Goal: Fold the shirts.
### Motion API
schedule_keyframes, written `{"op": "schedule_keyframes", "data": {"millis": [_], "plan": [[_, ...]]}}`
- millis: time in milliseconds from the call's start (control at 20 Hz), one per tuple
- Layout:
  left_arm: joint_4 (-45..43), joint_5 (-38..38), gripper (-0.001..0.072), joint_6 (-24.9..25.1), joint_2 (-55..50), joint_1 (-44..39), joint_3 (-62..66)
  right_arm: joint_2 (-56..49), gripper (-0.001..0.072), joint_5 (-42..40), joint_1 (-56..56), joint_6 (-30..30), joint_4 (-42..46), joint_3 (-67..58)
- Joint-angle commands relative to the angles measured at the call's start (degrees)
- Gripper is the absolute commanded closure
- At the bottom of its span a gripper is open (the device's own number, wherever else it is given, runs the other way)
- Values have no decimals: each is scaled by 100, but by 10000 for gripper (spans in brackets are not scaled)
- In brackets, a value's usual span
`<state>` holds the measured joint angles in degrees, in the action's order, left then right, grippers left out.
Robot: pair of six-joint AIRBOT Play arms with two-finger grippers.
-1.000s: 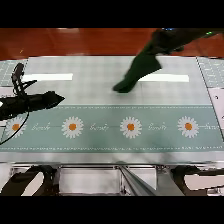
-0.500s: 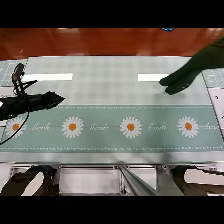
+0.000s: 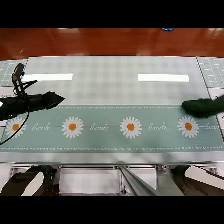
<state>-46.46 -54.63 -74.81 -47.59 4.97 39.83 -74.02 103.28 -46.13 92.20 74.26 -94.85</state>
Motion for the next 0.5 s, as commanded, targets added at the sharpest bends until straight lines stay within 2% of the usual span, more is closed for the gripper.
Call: {"op": "schedule_keyframes", "data": {"millis": [0,150,250,300,350,450], "plan": [[0,2,690,13,2,0,-2,531,685,72,-619,-17,684,1408],[0,-85,690,26,2,0,-2,1045,685,-396,-1043,-7,1311,2651],[-2,-122,690,26,2,0,-2,1246,682,-570,-1432,212,1777,3292],[-2,-111,690,28,2,0,-2,1298,535,-568,-1598,463,1969,3532],[-2,-85,689,28,2,0,-2,1300,288,-492,-1687,450,1985,3661],[-2,20,690,162,2,2,0,1307,304,-470,-1676,413,1884,3628]]}}
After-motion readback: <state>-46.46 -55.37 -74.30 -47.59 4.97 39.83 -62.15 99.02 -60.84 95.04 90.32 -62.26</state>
